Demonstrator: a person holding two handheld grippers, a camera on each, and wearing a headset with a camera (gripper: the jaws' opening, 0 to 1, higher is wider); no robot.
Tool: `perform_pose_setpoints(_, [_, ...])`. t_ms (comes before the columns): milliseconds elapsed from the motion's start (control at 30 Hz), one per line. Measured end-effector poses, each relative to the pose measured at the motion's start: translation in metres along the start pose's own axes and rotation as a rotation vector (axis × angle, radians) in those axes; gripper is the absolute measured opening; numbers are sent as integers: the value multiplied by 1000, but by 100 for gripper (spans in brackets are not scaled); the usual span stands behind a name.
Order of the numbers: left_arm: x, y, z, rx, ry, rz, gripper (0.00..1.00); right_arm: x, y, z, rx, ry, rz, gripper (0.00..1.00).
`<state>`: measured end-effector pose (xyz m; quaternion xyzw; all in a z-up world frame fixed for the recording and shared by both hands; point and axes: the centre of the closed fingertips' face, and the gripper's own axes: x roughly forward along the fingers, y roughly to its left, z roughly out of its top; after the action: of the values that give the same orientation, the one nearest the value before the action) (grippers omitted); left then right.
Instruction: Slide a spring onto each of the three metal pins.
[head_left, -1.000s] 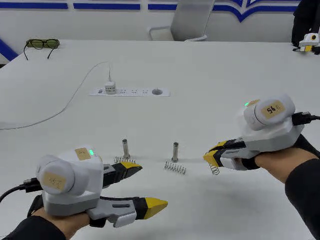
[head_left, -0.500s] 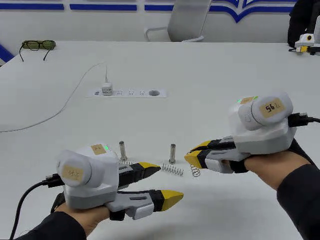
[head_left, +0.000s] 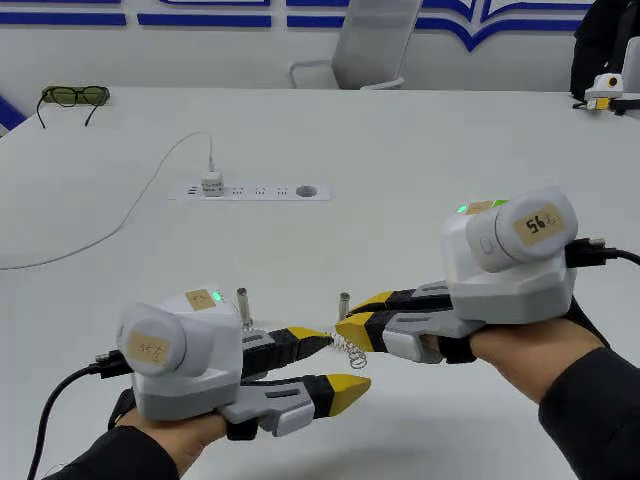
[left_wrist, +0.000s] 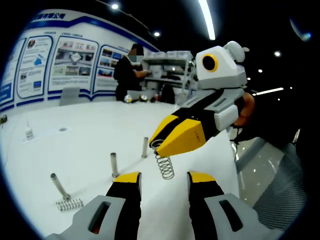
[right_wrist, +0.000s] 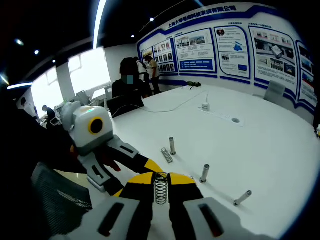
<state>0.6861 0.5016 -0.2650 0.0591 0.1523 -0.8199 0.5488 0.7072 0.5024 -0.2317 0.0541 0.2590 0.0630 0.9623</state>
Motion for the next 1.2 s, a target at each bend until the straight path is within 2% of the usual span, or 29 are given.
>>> perform_pose_setpoints(333, [1, -3, 7, 31, -32, -9, 21, 1, 12, 5, -15, -20, 35, 11])
perform_pose_setpoints(567, [-1, -4, 12, 64, -46, -4, 13, -1, 14, 5, -36, -21, 33, 11])
perform_pose_setpoints(1200, [-5, -1, 17, 118, -55, 22, 12, -8, 14, 8, -68, -28, 35, 11])
